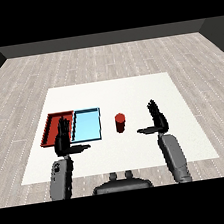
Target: Pick the red can and put it in the red box
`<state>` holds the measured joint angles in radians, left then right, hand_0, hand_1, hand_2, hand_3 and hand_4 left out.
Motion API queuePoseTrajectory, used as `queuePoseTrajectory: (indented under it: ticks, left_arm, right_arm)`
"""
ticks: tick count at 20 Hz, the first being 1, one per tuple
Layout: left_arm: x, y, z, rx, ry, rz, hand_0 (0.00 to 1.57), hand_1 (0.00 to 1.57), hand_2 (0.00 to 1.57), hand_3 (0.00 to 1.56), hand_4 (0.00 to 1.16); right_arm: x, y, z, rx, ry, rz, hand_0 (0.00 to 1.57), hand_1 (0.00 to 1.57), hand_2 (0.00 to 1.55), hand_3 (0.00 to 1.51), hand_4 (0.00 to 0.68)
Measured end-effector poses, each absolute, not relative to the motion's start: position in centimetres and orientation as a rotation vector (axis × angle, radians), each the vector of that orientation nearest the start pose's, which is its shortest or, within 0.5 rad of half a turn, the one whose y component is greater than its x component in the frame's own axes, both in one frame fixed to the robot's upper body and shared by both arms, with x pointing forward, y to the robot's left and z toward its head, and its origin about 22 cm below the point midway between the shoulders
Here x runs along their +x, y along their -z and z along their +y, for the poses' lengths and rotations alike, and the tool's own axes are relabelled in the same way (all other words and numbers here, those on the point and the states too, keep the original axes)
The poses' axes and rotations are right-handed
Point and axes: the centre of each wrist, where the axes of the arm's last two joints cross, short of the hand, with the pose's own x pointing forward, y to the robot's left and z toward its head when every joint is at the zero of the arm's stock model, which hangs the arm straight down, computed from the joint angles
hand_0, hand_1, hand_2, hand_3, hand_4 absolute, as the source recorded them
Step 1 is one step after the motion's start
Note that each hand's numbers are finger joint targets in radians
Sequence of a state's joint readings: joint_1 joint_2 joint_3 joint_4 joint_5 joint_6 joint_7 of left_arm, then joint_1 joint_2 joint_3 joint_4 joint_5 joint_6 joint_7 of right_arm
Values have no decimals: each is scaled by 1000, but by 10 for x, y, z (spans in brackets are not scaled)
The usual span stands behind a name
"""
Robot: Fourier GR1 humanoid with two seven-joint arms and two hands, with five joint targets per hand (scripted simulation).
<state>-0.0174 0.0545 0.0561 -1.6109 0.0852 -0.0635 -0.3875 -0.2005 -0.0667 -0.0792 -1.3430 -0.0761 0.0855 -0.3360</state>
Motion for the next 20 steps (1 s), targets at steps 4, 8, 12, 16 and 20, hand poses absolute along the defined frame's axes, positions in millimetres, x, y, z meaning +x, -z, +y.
queuePoseTrajectory:
  ticks: [4,8,12,16,20]
  left_arm:
    - [244,-12,250,-41,-19,-2033,0,0,0,0,0]
    - [250,-9,248,-46,-29,-2039,0,0,0,0,0]
    - [245,-11,250,-53,-33,-2031,0,0,0,0,0]
    - [250,-11,248,-60,-33,-2032,0,0,0,0,0]
    - [254,-12,249,-63,-36,-2028,0,0,0,0,0]
  right_arm:
    - [306,1,-226,104,-21,-1836,0,0,0,0,0]
    - [310,14,-219,129,-9,-1807,0,0,0,0,0]
    - [318,17,-209,151,-14,-1778,0,0,0,0,0]
    - [323,27,-199,190,-6,-1754,0,0,0,0,0]
    - [323,40,-188,222,2,-1741,0,0,0,0,0]
